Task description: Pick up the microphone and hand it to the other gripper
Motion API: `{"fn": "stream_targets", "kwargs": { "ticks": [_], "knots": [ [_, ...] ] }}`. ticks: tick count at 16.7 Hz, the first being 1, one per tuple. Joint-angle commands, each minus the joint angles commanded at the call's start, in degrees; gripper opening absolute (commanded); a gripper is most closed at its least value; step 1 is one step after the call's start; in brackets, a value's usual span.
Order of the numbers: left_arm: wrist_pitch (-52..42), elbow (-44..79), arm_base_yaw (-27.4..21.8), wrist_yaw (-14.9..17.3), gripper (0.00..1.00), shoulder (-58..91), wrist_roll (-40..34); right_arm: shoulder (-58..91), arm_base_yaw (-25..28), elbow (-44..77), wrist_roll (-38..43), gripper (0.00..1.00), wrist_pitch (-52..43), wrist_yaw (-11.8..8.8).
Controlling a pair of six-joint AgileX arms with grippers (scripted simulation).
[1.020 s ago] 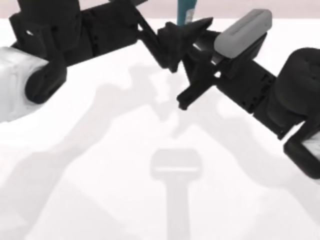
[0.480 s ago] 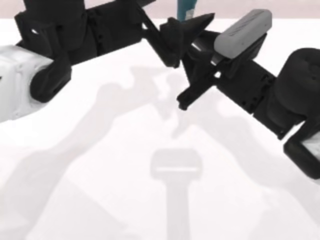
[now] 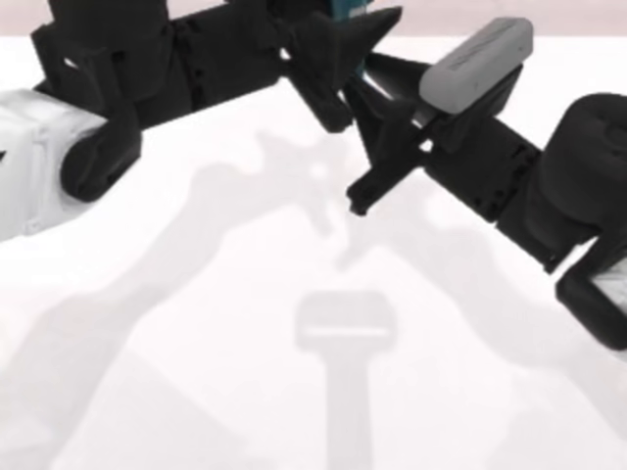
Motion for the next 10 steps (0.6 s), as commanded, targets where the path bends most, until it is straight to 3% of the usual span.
{"fn": "stream_targets", "kwargs": {
  "ticks": [2, 10],
  "knots": [
    [0.00, 0.00, 0.00, 0.00, 0.00, 0.00, 0.00, 0.00, 0.00, 0.00, 0.00, 0.00, 0.00, 0.00],
    [0.00, 0.00, 0.00, 0.00, 0.00, 0.00, 0.00, 0.00, 0.00, 0.00, 0.00, 0.00, 0.00, 0.00]
  ]
}}
